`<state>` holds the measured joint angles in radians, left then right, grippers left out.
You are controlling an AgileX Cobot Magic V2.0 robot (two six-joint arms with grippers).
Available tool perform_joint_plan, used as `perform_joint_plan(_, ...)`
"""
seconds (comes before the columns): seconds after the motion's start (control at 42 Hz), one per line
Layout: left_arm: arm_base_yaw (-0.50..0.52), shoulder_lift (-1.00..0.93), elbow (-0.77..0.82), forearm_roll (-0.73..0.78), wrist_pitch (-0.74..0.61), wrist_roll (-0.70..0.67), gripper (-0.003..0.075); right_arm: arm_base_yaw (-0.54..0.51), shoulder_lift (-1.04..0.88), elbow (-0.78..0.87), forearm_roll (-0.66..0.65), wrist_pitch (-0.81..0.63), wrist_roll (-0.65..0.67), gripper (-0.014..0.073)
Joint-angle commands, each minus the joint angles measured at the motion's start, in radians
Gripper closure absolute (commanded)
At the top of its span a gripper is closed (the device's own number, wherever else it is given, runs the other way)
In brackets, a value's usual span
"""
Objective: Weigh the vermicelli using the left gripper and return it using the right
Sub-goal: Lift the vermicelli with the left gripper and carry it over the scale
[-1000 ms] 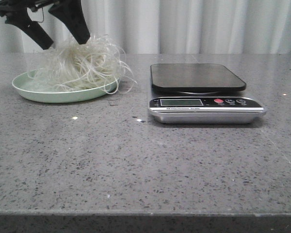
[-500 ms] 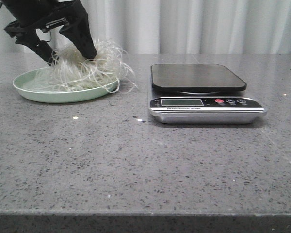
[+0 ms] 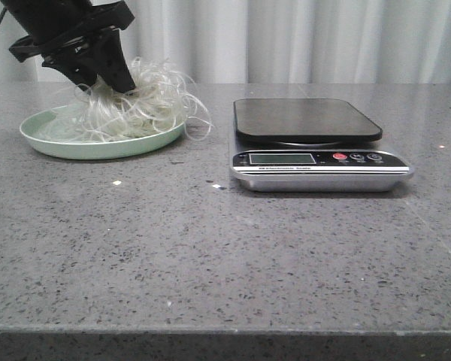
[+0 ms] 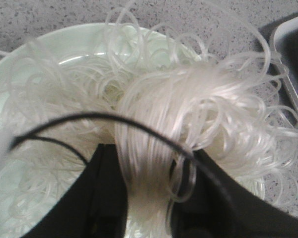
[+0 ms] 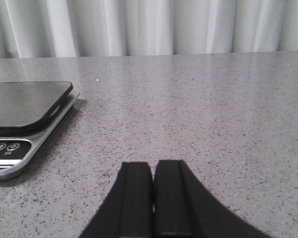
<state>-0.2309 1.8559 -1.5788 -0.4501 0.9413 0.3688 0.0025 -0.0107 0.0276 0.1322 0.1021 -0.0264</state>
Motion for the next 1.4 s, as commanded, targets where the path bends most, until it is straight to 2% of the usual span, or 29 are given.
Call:
perform_joint_plan(0.0,-0.004,-0.037,-0.026,-0.022,0.006,0.002,0.0574,-0.002,-0.016,-0.008,-0.013,-0.075,-0.002,0.0442)
perform_joint_plan(0.214,-0.004,-0.055,-0.045,-0.022,0.034,0.002,0.0575,-0.002,-0.016,-0.008,-0.013,-0.075,-0.002,0.0442)
perform_joint_plan(0.595,-0.004,-0.130,-0.192,-0.026,0.092,0.000,0.0575,-0.002,-0.016,-0.008,-0.013,-0.075,-0.002,0.0442)
perform_joint_plan(0.738,-0.004,-0.150,-0.256,-0.098,0.117,0.000,0.0575,-0.002,-0.016,-0.008,-0.013,-0.075,-0.002,0.0442)
perform_joint_plan(0.905,-0.016,-0.157,-0.316,-0.295,0.113,0.000,0.0575,-0.002,-0.016,-0.008,-0.013,-0.075,-0.002,0.0442)
perform_joint_plan(1.19,-0.183,-0.155,-0.351,-0.305,-0.025,0.000,0.0575,-0.002,-0.016,-0.008,-0.013,-0.075,-0.002,0.0442)
perform_joint_plan(1.381,-0.326,-0.133,-0.351,-0.174,-0.110,0.000,0.0575,-0.002,-0.016,-0.008,-0.013,-0.075,-0.002,0.0442)
